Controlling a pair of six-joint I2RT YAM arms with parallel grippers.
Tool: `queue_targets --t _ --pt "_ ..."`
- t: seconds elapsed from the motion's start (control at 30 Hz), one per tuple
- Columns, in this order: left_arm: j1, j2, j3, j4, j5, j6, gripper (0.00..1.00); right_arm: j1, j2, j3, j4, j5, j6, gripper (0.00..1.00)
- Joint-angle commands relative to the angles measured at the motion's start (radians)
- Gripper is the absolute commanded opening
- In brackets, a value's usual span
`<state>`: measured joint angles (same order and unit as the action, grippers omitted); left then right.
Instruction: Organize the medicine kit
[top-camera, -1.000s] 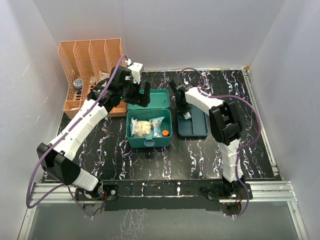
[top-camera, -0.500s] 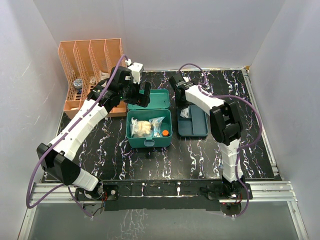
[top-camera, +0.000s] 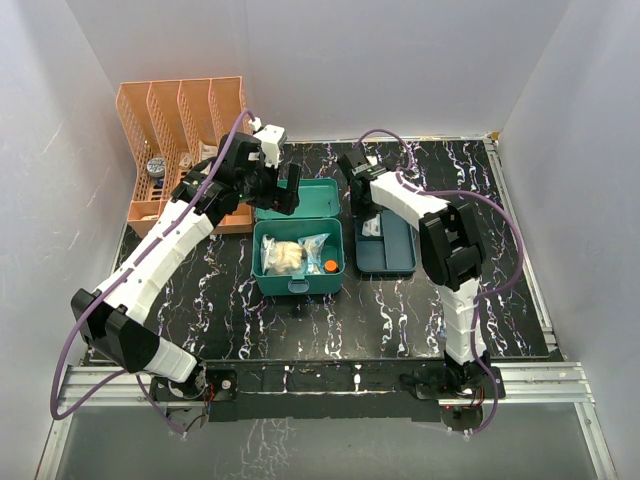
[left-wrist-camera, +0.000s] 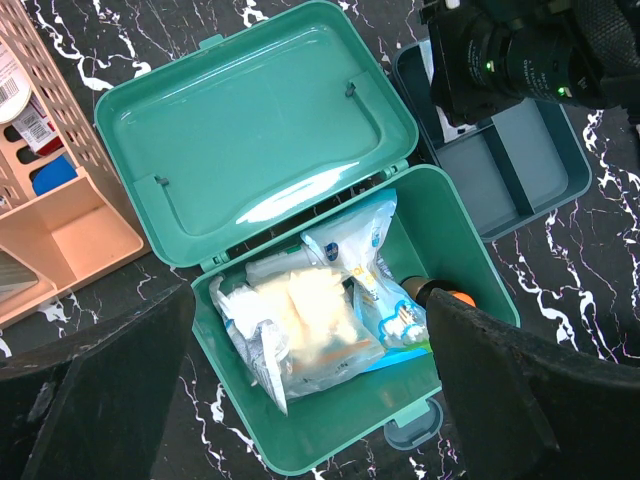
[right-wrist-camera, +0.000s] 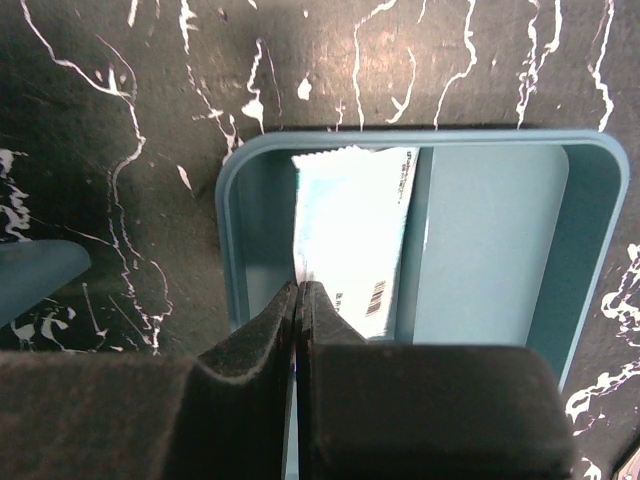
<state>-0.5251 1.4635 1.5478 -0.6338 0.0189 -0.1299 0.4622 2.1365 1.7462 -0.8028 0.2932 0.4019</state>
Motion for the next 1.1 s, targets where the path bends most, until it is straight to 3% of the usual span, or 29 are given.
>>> queue_targets --t 0.0,0.3,0.47,0.7,0.9,1.07 --pt "0.007 -0.045 0.0 -0.01 0.007 0.009 0.99 -0.006 -0.006 -0.031 0.024 -0.007 -0.002 0.0" --pt "0.007 -0.043 -0.003 -0.009 0.01 0.007 0.99 -0.006 -0.025 -0.065 0.038 -0.018 -0.005 0.0" --pt "0.007 -0.044 -0.003 -0.01 0.007 0.007 0.99 -0.005 -0.099 -0.072 0.057 -0.006 0.012 0.3" --pt "0.007 -0.048 -0.019 -0.006 0.003 0.015 0.99 -0.005 -0.262 -0.047 -0.016 0.063 0.027 0.42" --pt "0.007 -0.055 -0.027 0.005 0.007 0.029 0.99 -0.005 -0.535 -0.347 -0.014 0.15 0.148 0.7" --pt "0.007 -0.06 -0.033 0.006 0.014 0.042 0.99 -0.005 -0.79 -0.71 0.046 0.185 0.356 0.72"
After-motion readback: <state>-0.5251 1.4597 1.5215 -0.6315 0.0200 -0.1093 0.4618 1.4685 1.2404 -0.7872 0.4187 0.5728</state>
